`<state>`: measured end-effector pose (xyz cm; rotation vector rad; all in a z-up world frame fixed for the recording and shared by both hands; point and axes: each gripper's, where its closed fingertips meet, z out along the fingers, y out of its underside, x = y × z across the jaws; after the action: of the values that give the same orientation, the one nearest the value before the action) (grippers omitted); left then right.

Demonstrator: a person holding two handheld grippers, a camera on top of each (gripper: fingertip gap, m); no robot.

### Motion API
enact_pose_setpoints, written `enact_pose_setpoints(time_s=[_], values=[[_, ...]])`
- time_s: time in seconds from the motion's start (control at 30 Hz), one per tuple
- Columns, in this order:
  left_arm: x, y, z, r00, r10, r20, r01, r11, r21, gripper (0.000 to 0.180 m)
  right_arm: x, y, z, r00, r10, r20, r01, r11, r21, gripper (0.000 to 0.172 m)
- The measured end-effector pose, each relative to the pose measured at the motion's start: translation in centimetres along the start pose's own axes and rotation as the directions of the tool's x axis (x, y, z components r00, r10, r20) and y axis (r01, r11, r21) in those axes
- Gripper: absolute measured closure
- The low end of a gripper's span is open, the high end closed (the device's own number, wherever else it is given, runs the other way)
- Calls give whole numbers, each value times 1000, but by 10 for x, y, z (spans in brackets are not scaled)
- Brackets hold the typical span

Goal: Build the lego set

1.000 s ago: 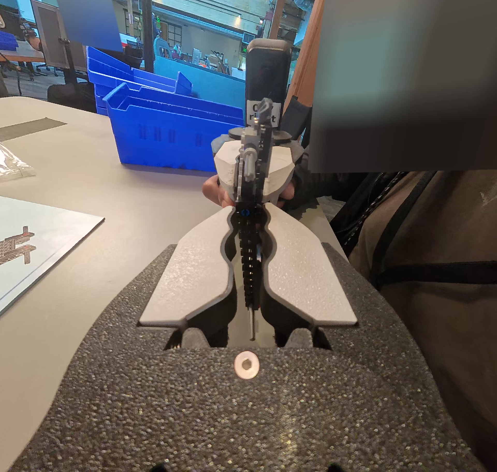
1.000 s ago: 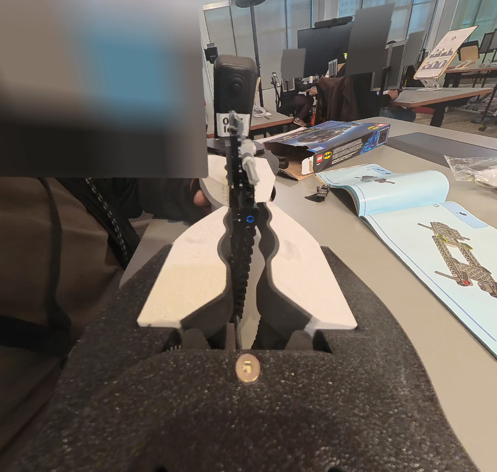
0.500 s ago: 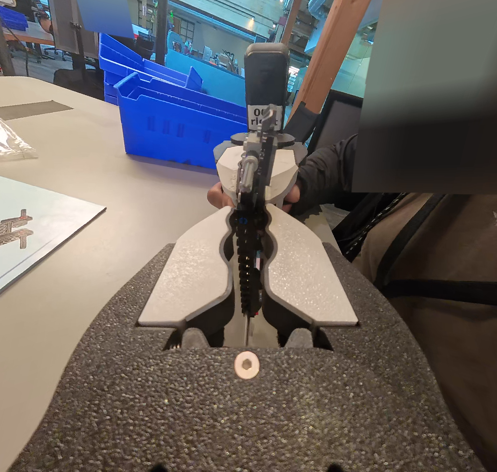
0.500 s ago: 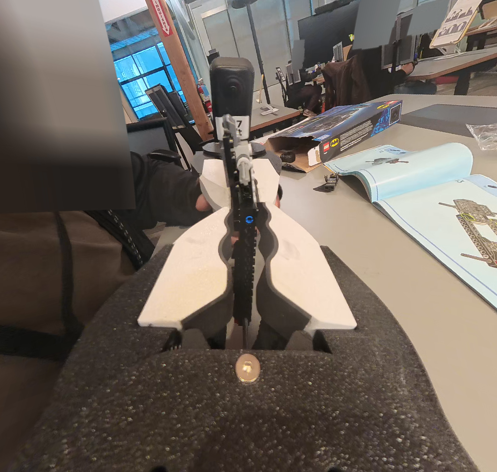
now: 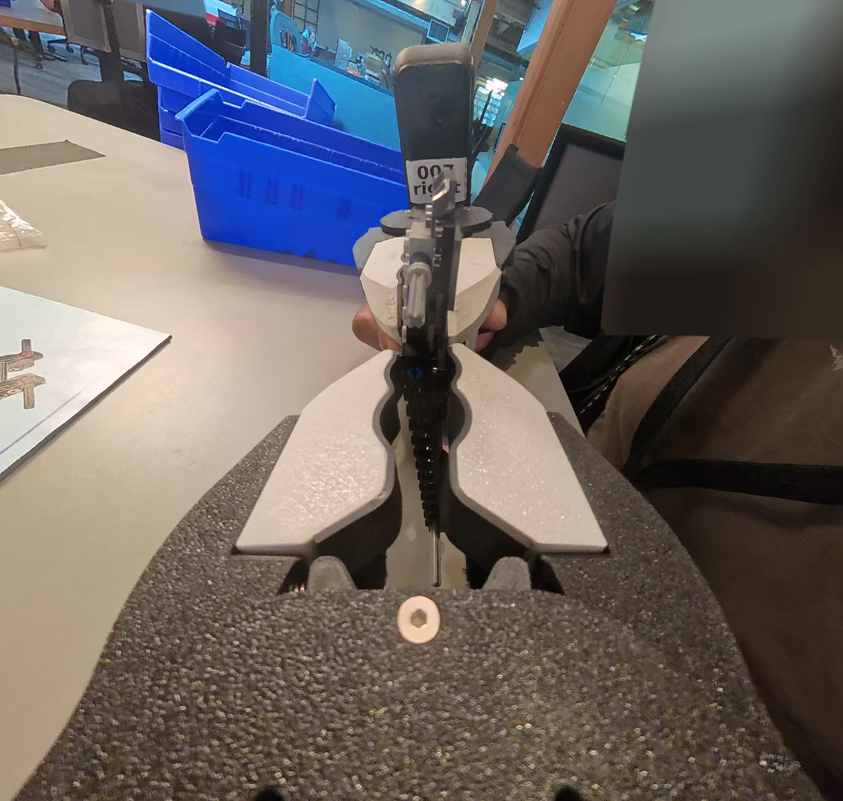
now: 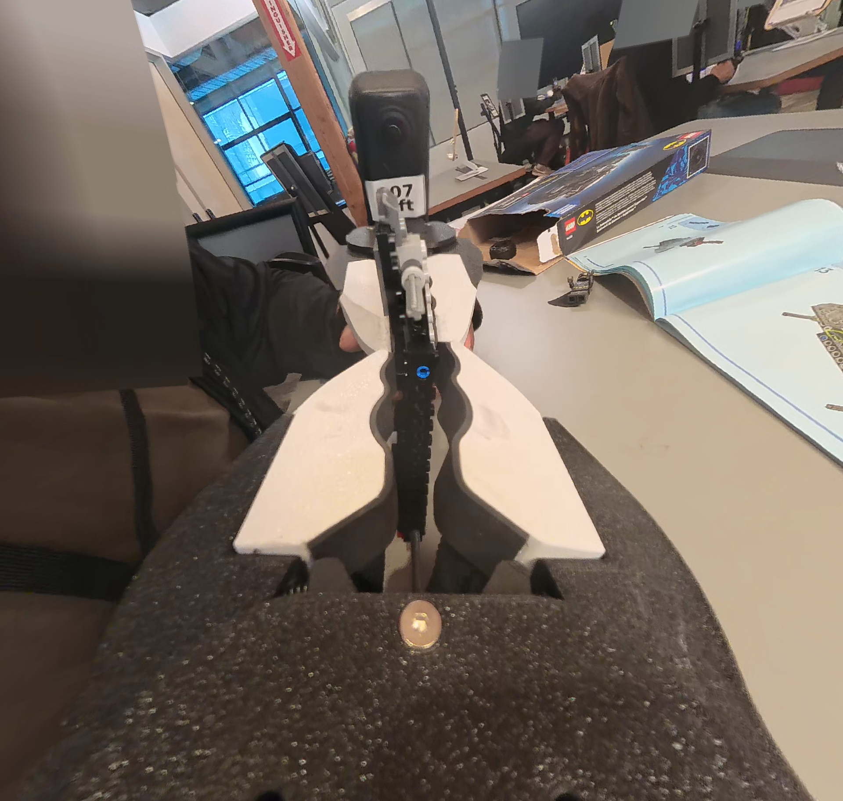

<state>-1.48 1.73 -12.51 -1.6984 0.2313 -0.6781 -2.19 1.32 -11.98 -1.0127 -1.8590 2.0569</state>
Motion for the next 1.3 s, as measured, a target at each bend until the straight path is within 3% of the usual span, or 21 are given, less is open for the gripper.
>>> enact_pose_setpoints(time_s=[0.37,0.63,0.97,1.3], values=[[-11,-3,3,992,-118,37,116,992,50,161,11,-1,-2,992,128,-5,-128,992,5,156],[-5,0,1,992,-128,-16,128,991,38,163,5,1,0,991,134,21,-134,991,-12,156],[-15,-6,-6,994,-103,26,101,991,85,163,15,-1,-8,997,50,-52,-52,998,-32,154],[-11,-5,-4,993,-121,-8,121,989,80,163,11,-1,-5,998,63,-24,-64,998,-7,156]])
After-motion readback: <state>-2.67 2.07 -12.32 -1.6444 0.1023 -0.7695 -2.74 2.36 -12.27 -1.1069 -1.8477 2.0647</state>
